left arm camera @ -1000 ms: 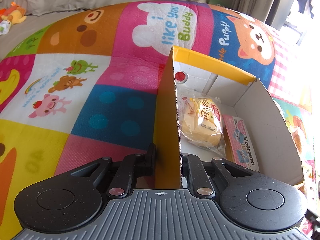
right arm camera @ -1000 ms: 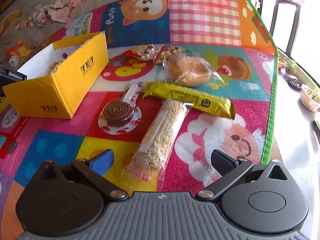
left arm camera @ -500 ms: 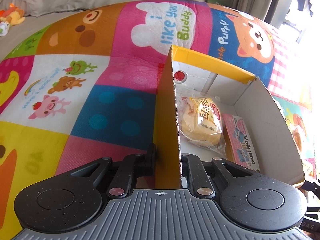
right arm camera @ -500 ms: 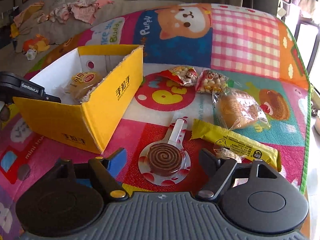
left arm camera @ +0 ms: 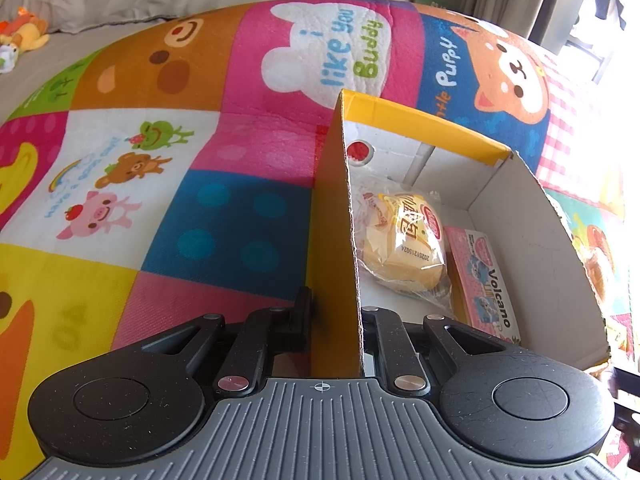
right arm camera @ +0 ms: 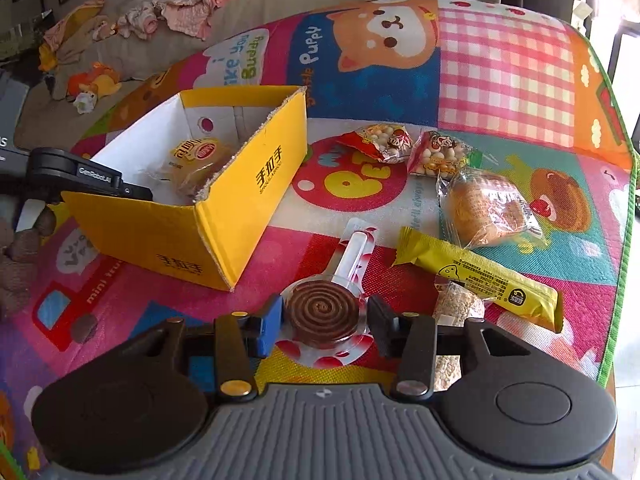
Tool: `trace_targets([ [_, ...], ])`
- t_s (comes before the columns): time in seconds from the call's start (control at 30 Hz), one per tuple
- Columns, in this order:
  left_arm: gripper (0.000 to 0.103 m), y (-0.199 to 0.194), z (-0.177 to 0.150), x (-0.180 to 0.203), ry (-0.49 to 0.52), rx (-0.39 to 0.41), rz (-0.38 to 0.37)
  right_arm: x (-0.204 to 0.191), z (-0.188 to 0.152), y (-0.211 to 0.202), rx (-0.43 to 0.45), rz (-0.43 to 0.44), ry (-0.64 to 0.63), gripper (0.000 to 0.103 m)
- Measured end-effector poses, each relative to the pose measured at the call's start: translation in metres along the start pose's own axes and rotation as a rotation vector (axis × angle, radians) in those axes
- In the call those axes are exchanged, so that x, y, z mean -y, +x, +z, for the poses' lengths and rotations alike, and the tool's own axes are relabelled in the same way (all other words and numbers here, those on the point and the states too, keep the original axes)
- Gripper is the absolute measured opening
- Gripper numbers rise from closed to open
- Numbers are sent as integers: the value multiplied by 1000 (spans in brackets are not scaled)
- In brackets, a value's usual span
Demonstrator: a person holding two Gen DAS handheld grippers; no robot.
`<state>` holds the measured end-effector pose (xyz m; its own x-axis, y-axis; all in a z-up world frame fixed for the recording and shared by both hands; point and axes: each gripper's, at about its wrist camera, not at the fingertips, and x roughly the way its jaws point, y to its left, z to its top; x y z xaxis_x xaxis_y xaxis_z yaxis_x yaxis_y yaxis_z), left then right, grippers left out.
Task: Organize objects
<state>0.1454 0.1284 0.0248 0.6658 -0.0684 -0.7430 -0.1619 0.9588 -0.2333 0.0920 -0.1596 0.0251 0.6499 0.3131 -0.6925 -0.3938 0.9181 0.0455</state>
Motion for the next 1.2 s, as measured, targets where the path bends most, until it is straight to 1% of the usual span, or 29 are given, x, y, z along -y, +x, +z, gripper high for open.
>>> trace_targets([
  [0.17, 14, 0, 0, 0, 0, 0, 0, -1, 4, -38, 47, 26, -33, 46],
  [0.23, 14, 0, 0, 0, 0, 0, 0, 1, 11, -53, 73, 32, -26, 46],
  [0.3, 14, 0, 0, 0, 1, 0, 0, 4, 18, -67, 91, 61, -2, 46],
  [0.4, 14, 0, 0, 0, 0, 1, 0, 5, 29, -88, 144, 83, 12, 46],
  [0.47, 14, 0, 0, 0, 0, 0, 0, 1, 35, -103, 191, 88, -1, 46],
  [0.53, 14, 0, 0, 0, 1, 0, 0, -6, 41, -116, 227, 116, -6, 46],
  [0.6, 14, 0, -1, 0, 2, 1, -1, -13, 45, -124, 247, 139, -16, 46],
  [0.67, 14, 0, -1, -1, 2, 3, -4, -22, 48, -131, 268, 145, -40, 46],
  [0.77, 14, -1, -3, -2, -1, 5, -12, -35, 51, -135, 280, 142, -68, 46],
  [0.9, 14, -1, -2, -3, -9, 6, -17, -49, 62, -128, 277, 143, -86, 46],
  [1.03, 14, -1, -2, -3, -18, 6, -17, -61, 83, -111, 285, 161, -102, 46],
  [1.13, 14, -1, -2, -3, -20, 6, -17, -69, 98, -93, 317, 147, -117, 46],
  [1.2, 14, -1, -2, -3, -20, 6, -17, -70, 105, -78, 321, 126, -116, 53],
])
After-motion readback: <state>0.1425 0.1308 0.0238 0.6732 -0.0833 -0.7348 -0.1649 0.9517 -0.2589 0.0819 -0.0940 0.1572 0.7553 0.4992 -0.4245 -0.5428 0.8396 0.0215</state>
